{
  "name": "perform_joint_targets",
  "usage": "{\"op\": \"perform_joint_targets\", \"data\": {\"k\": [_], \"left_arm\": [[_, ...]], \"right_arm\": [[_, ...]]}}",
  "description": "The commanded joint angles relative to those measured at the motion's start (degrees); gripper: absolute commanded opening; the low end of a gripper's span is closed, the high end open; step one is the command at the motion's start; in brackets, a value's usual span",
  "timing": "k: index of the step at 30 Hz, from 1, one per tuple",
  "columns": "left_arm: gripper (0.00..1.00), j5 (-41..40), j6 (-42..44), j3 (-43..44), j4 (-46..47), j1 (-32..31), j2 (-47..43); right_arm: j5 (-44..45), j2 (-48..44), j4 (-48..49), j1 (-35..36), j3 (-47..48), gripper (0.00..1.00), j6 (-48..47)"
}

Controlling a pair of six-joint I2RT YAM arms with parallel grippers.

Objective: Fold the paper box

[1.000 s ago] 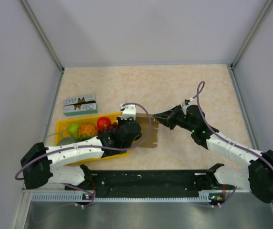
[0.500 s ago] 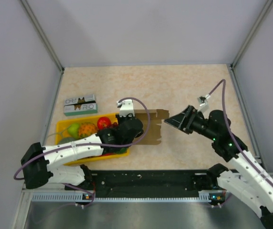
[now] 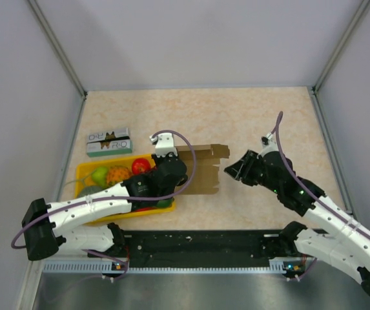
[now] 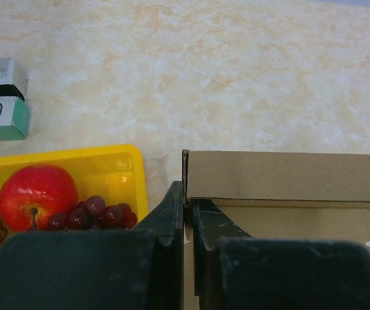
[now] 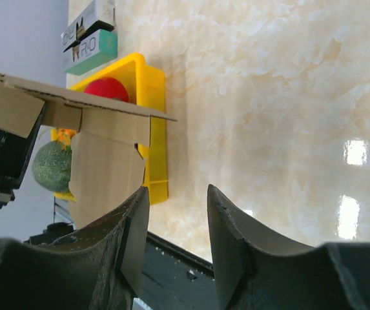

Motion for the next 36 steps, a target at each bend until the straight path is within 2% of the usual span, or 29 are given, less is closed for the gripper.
{"op": "perform_joint_targets", "data": {"k": [1,7,15,18,20,24,26,27,36], "left_arm": [[0.0,-0.3,0.2,-0.1,2.2,-0.1,-0.2],[0.0,-0.4,0.3,0.0,2.2,-0.2,0.0],[0.0,-1.0,1.2,0.1,2.6,-0.1,0.9],[0.0,-1.3,1.7,0.5,2.7,-0.2,1.4],[0.0,-1.4,1.9,0.7,2.6,-0.3,2.1],[0.0,-1.4,2.2,1.0,2.6,-0.2,3.1],[0.0,-1.4,2.5,1.3,2.6,-0.3,3.6],[0.0,-1.3,2.8,1.3,2.4,-0.3,4.0],[0.0,-0.4,1.2,3.8,0.0,-0.4,6.5]], "right_arm": [[5.2,2.6,7.6,1.8,0.8,0.41,0.3],[6.2,6.5,12.6,2.6,1.0,0.4,0.6],[8.3,12.6,15.3,4.0,3.4,0.29,0.6],[9.0,14.1,14.9,4.3,4.3,0.23,0.6],[9.2,15.1,15.3,4.7,4.5,0.14,0.2],[11.3,16.7,14.7,6.5,6.0,0.1,-2.0],[12.7,18.1,13.7,7.1,7.0,0.01,-3.3],[14.6,18.6,12.2,8.4,8.6,0.0,-4.9],[25.2,26.5,5.2,16.5,16.6,0.0,-14.9]]}}
